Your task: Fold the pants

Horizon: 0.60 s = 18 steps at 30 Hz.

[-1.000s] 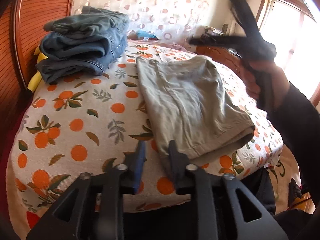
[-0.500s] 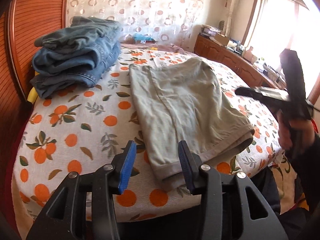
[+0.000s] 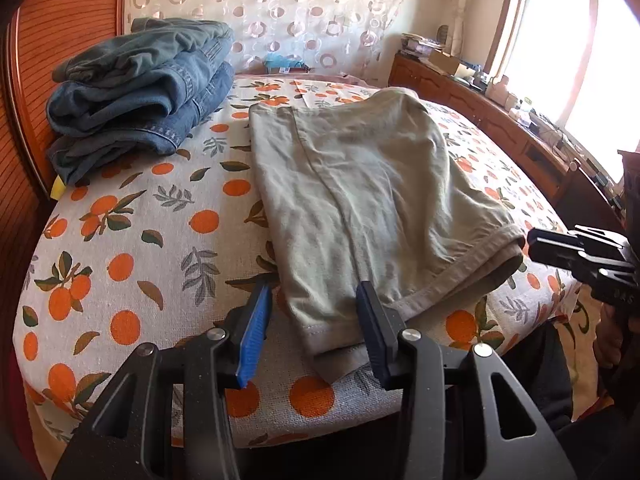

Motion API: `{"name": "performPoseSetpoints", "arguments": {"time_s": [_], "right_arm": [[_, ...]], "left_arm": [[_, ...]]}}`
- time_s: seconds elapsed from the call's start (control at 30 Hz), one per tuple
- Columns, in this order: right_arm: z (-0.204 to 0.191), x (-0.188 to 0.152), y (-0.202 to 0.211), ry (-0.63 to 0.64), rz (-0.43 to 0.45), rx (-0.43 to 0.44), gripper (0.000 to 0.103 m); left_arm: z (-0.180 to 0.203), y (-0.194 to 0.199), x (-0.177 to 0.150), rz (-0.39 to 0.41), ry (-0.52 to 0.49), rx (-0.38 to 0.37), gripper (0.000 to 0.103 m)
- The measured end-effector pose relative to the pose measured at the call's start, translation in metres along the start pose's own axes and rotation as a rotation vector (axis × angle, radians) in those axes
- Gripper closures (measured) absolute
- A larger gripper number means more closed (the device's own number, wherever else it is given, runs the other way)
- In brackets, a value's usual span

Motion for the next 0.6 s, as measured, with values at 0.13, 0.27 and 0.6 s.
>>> {"name": "performPoseSetpoints", "arguments": {"time_s": [0.13,0.27,0.6], "right_arm": [[-0.006,0.000,-0.008,0.021,-0.008,0.006,0.081],[-0.011,0.006,-0.013,0.033,0.005,-0.002,0.081],[-0.012,0.006,-0.020,0.054,0.007,0.002,0.100]], "left_arm": [[0.000,-0.001,-0.001,0.007,-0.010,0.005,0.058],[0.001,-0.001,-0.001,0.008,-0.019,0.010,0.058],[0.000,0.000,-0.001,0.011,-0.018,0.010,0.058]]}}
Point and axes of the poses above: each gripper's, at about its wrist camera, not at the fingertips, and y roughly against the way its jaws point, z to its right, x to its top, the point moved 5 cm from there along -y, roughly the way its jaws point, and after that the axes turned 10 degrees about -z, right-handed, at the moved point
